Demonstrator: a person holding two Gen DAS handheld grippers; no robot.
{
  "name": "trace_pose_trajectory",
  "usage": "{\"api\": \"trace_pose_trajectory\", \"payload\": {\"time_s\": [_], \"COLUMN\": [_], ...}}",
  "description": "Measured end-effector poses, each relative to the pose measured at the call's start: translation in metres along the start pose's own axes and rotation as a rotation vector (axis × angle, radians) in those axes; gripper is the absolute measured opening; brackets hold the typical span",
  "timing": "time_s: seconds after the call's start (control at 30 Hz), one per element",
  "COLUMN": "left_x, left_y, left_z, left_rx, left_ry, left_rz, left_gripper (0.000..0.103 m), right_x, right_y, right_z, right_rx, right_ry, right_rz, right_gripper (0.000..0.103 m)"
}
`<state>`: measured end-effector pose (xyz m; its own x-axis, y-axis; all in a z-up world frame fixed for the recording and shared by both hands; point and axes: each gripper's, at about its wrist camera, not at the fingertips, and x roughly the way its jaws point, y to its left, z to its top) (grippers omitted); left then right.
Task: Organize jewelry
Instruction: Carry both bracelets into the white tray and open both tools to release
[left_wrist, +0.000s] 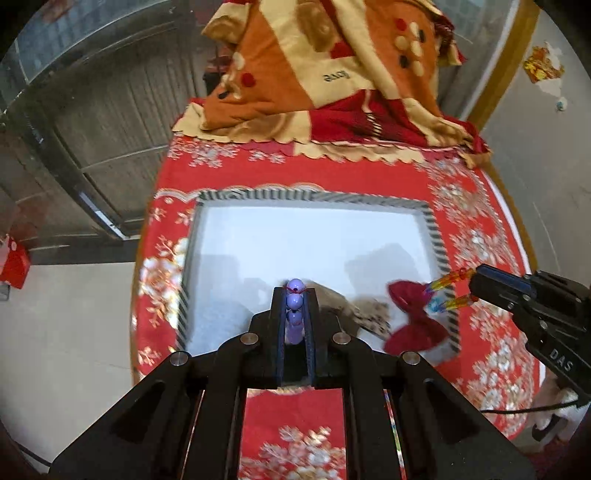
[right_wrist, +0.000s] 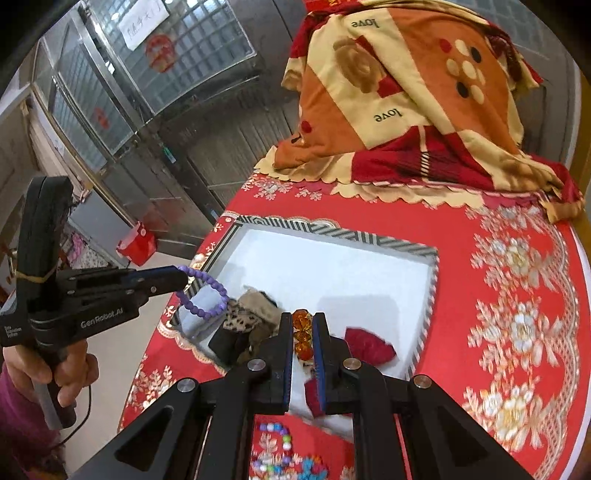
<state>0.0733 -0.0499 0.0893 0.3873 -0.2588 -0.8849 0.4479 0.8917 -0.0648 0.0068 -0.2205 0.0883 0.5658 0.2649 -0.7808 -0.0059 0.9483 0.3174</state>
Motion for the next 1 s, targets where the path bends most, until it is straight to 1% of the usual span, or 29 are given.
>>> {"api": "trace_pose_trajectory", "payload": {"time_s": [0.17,0.33,0.47,0.6,0.7,0.87,0.93,1.0], "left_x": [0.023,0.046,0.069,0.098,0.112,0.123,0.127,0.127], "left_y": [0.015,0.025,0.041,0.065,0.082,0.101,0.104,0.104], "left_z": [0.020,0.035,0.046,0.048,0.044,0.037,0.033,0.032], "left_rx": [-0.011,-0.026,-0.066,-0.129,-0.161,-0.196,-0.206,-0.204], "left_ry": [0.012,0.030,0.048,0.095,0.118,0.138,0.149,0.147], "left_rz": [0.021,0.015,0.022,0.043,0.059,0.088,0.070,0.075], "left_gripper": [0.008,0.008,0.008,0.008,0.008,0.008,0.008,0.008], "right_x": [0.028,0.063,0.090,0.121,0.144,0.179,0.187,0.193], "right_y": [0.006,0.024,0.040,0.047,0.042,0.016,0.007,0.001], "right_z": [0.021,0.040,0.052,0.061,0.068,0.070,0.067,0.066], "right_rx": [-0.006,-0.032,-0.057,-0.067,-0.056,-0.007,0.011,0.033], "right_ry": [0.021,0.057,0.087,0.128,0.155,0.213,0.232,0.243], "right_rz": [-0.002,0.018,0.042,0.074,0.083,0.025,-0.006,-0.016], "right_gripper": [0.010,0.010,0.010,0.010,0.010,0.010,0.010,0.010]}}
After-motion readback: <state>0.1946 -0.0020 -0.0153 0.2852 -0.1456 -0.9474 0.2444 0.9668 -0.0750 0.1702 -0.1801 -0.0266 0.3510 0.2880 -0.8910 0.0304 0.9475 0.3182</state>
